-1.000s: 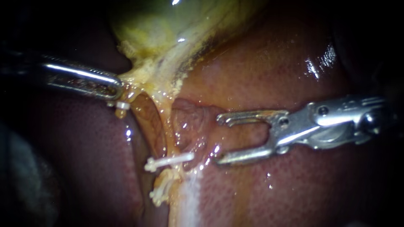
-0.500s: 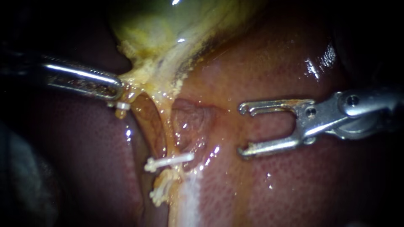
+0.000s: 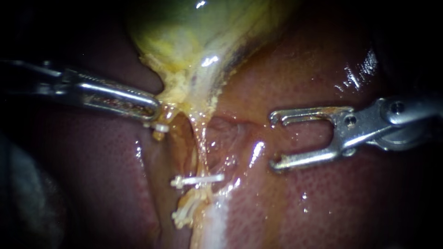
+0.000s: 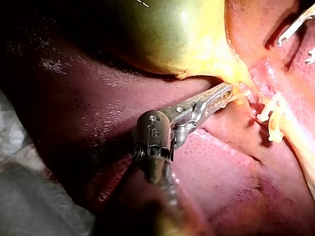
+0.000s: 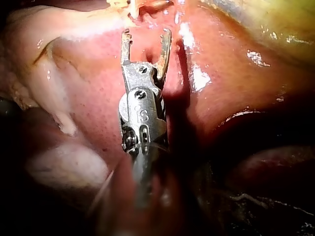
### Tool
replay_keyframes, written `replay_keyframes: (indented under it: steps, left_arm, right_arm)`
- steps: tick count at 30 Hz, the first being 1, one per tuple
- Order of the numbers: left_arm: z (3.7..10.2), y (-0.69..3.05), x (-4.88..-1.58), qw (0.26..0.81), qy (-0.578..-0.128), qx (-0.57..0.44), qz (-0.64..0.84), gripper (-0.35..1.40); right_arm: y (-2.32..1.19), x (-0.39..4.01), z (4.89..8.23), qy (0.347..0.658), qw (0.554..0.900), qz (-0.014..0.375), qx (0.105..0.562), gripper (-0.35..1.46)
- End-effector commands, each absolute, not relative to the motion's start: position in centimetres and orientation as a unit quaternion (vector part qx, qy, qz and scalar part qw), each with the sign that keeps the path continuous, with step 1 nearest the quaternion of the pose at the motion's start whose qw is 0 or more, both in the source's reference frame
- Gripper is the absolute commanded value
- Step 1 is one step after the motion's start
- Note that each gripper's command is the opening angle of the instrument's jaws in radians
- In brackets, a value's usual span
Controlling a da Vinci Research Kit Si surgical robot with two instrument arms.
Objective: Going back first clip right tube
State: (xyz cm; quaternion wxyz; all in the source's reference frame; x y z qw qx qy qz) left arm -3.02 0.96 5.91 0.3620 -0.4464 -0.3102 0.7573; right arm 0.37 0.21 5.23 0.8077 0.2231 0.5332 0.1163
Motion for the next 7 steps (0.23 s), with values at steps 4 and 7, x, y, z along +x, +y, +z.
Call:
replay_keyframes:
  steps: [4, 7]
  left_arm:
    - [5.95, 0.95, -3.03, 0.361, -0.311, -0.445, 0.759, -0.35]
    - [5.94, 0.96, -3.02, 0.361, -0.311, -0.445, 0.759, -0.35]
  right_arm:
    - [0.21, 0.36, 5.22, 0.533, 0.808, 0.116, 0.223, 0.48]
    - [0.21, 0.36, 5.22, 0.533, 0.808, 0.116, 0.223, 0.48]
